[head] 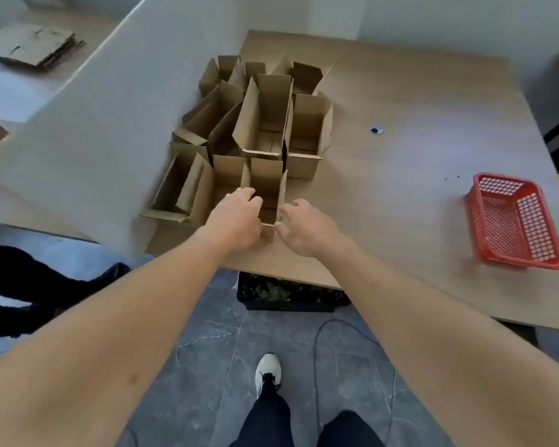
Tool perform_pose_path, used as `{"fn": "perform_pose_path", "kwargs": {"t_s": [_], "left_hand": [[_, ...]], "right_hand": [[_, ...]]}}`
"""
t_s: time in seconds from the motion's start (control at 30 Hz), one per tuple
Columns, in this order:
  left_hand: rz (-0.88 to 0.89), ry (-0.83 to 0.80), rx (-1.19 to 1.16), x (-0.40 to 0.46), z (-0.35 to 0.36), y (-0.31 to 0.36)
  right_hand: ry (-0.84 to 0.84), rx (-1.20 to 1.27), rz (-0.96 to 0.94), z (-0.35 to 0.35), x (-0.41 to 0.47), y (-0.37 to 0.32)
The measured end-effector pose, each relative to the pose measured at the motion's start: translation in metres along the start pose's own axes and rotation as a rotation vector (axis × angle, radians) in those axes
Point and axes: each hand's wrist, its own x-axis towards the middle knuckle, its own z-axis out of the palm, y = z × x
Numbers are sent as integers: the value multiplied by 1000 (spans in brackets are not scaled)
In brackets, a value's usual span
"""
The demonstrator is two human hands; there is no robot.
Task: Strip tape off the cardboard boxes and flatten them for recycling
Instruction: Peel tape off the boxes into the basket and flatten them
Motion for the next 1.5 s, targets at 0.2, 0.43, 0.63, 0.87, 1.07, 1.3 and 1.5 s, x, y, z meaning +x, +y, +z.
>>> {"fn": "perform_pose_path", "kwargs": {"t_s": [0.2,0.43,0.63,0.87,1.07,1.3,1.5], "left_hand": [[35,-17,0,43,36,-33],[120,28,46,58,55,-33],[200,-38,84,72,59,5],[274,-130,91,97,69,97],[267,-204,103,123,88,192],[227,-258,42,150,110,252],[231,-278,-105,162,119,250]], "right_hand": [[5,172,161,39,52,-5],[208,428,275,55,68,8],[293,403,344,38,38,51],[313,432,420,11,-5,132],[329,418,473,-15,-31,230],[266,-289,201,-20,-43,308],[30,-464,103,-2,-22,318]]}}
